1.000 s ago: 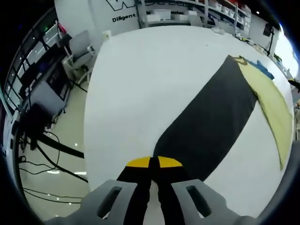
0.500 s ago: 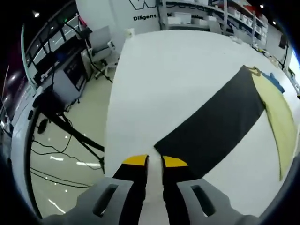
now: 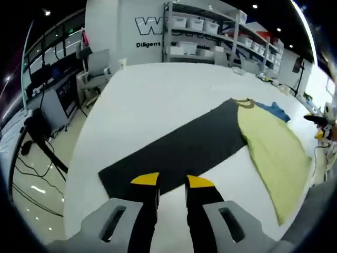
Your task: Fold the garment on the visible template until the final outline fits inside the template.
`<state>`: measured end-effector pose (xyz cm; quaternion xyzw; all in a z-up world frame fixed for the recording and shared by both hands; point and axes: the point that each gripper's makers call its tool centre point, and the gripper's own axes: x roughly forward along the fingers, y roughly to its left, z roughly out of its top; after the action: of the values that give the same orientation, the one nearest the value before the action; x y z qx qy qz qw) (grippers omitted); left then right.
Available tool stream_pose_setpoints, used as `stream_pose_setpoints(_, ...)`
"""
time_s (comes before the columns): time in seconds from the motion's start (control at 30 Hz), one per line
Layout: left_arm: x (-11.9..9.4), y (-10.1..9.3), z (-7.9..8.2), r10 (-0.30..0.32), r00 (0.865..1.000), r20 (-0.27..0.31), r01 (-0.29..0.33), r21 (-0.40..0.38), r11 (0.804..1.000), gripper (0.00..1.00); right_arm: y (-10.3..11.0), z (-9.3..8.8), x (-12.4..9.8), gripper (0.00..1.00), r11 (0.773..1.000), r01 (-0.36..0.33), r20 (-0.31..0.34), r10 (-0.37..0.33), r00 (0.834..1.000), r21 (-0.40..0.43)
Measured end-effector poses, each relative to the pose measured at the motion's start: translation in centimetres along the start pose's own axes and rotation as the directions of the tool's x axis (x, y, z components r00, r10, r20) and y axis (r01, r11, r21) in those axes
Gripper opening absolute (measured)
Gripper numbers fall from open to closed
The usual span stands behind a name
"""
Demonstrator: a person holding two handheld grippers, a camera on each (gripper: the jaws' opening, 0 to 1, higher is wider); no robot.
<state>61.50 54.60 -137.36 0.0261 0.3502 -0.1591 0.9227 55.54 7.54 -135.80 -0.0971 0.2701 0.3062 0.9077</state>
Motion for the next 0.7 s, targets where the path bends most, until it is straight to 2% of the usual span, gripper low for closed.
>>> stream_pose_setpoints(0.17,0.5,-3.7,-0.3,-0.046,0.999,0.009,0.045,0.047,0.998,0.24,-4.5,-0.9,-0.1,0.82,0.999,0.042,-0.009,-0.042,0.999,0.01)
stream_pose_setpoints(0.3,0.5,-6.1,0.1,-0.078,0.997,0.024,0.076,0.078,0.994,0.26,-8.5,-2.0,0.2,0.81,0.997,0.068,-0.03,-0.068,0.997,0.021)
stream_pose_setpoints(0.33,0.6,-6.8,0.2,-0.088,0.996,0.026,0.086,0.088,0.992,0.26,-8.9,-2.0,0.2,0.8,0.997,0.071,-0.031,-0.07,0.997,0.021)
stream_pose_setpoints(0.47,0.8,-8.2,0.3,-0.103,0.995,0.014,0.1,0.116,0.988,0.26,-13.2,-2.7,0.8,0.77,0.995,0.096,-0.047,-0.094,0.994,0.033)
stream_pose_setpoints(0.5,0.8,-9.0,0.2,-0.106,0.994,0.013,0.104,0.121,0.987,0.25,-14.5,-2.8,1.1,0.76,0.994,0.099,-0.05,-0.097,0.994,0.035)
stream_pose_setpoints(0.7,1.2,-12.2,-0.2,-0.127,0.992,-0.024,0.129,0.202,0.971,0.24,-19.4,-3.6,2.2,0.69,0.996,0.087,-0.091,-0.087,0.992,0.0)
